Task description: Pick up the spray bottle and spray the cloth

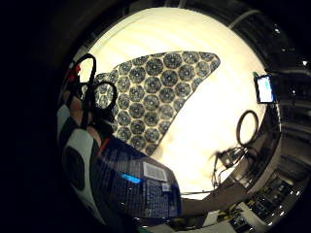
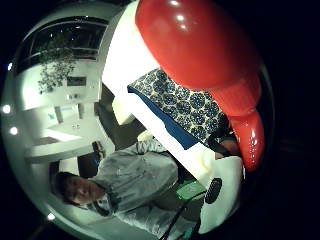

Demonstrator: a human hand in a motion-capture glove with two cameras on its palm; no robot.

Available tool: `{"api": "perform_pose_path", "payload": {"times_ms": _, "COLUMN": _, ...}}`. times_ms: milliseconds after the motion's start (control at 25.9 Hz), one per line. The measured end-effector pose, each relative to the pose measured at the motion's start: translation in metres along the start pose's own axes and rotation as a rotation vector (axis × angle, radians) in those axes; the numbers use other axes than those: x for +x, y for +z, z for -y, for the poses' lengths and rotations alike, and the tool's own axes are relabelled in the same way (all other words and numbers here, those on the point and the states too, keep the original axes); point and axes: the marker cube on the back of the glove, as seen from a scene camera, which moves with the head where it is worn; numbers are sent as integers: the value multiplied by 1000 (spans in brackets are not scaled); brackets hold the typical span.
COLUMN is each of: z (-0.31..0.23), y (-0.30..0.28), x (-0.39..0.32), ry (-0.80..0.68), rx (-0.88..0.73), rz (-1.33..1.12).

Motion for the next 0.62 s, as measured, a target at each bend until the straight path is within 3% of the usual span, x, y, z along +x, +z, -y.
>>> {"api": "perform_pose_path", "payload": {"times_ms": 425, "z": -4, "y": -38, "x": -16, "ry": 9, "rx": -37, "rz": -72}}
{"api": "perform_pose_path", "payload": {"times_ms": 618, "z": 0, "y": -27, "x": -12, "ry": 6, "rx": -70, "rz": -78}}
